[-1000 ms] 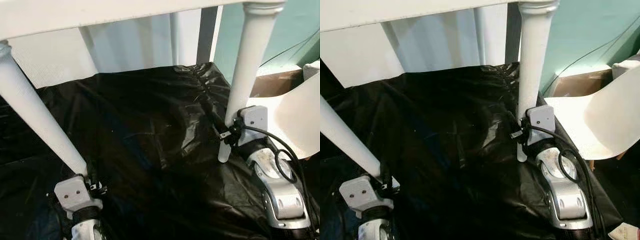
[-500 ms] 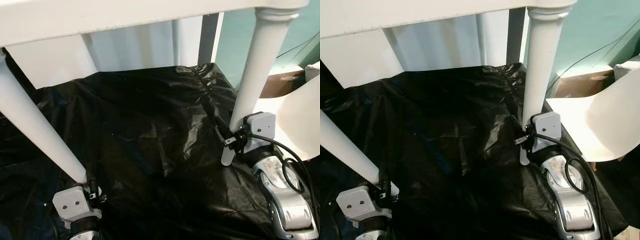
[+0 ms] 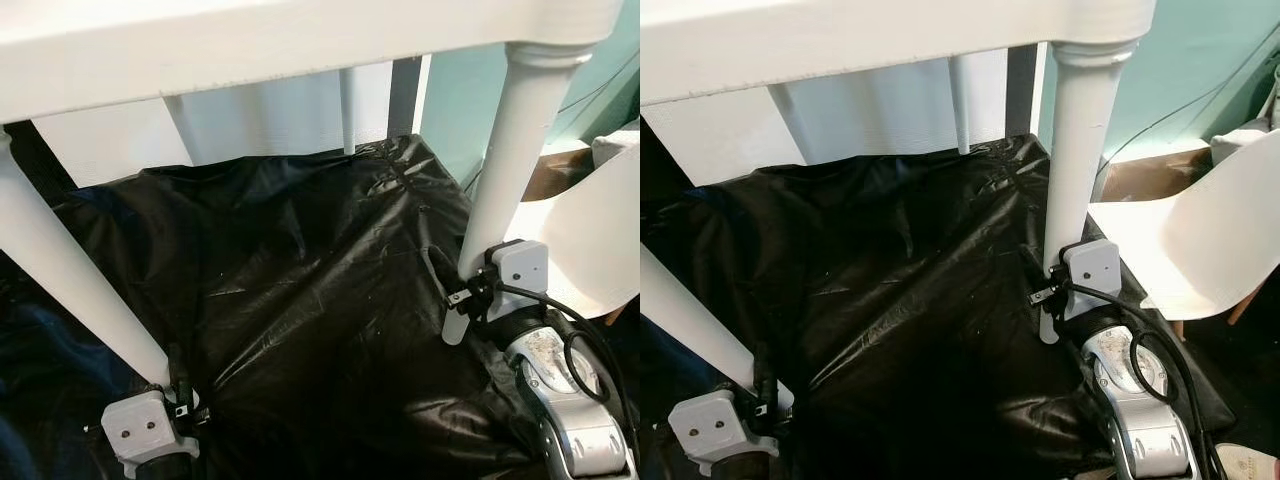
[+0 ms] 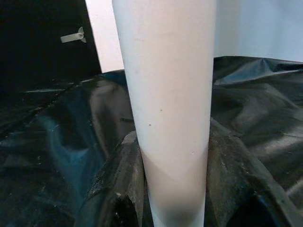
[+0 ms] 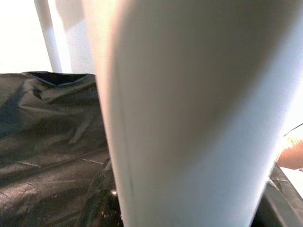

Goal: Building children table

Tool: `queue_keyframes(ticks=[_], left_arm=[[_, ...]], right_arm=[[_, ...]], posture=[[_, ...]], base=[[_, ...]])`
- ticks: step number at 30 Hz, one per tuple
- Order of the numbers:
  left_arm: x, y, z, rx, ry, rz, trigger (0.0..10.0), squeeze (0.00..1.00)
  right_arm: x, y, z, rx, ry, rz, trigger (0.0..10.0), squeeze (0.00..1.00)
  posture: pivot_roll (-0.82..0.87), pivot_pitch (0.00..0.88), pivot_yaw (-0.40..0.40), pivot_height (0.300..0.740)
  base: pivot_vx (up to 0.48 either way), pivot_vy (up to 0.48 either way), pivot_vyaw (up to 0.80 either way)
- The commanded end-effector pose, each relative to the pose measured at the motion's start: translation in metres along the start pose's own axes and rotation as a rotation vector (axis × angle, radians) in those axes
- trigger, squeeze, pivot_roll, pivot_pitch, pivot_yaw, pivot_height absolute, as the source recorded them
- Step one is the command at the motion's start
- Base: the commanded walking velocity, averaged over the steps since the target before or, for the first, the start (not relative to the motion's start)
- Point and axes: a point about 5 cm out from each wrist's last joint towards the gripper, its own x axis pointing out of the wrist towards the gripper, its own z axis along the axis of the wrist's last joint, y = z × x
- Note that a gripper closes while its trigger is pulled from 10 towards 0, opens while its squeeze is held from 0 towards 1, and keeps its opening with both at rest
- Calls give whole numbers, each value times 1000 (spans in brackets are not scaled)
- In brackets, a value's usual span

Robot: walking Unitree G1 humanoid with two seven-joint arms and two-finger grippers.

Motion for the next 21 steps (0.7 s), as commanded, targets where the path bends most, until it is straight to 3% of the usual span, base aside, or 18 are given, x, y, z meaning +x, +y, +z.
queue_keyframes(ticks=[1, 2, 5, 21], left_arm=[[6, -8, 17, 48, -113, -138, 0, 0], [9, -11, 16, 52, -109, -145, 10000, 0], [18, -15, 10, 82, -73, -161, 10000, 0], [16, -10, -5, 57, -18, -105, 10000, 0]], right_arm=[[-1, -5, -5, -151, 41, 5, 10000, 0], [-1, -5, -10, -146, 70, -1, 10000, 0], [3, -6, -15, -129, 99, -23, 10000, 0], [4, 4, -14, -79, 84, -7, 10000, 0]], posture=[[-49, 0, 69, 740], [-49, 0, 69, 740], [-49, 0, 73, 740], [-48, 0, 77, 740]], base=[[0, 0, 0], [0, 0, 0], [0, 0, 0], [0, 0, 0]])
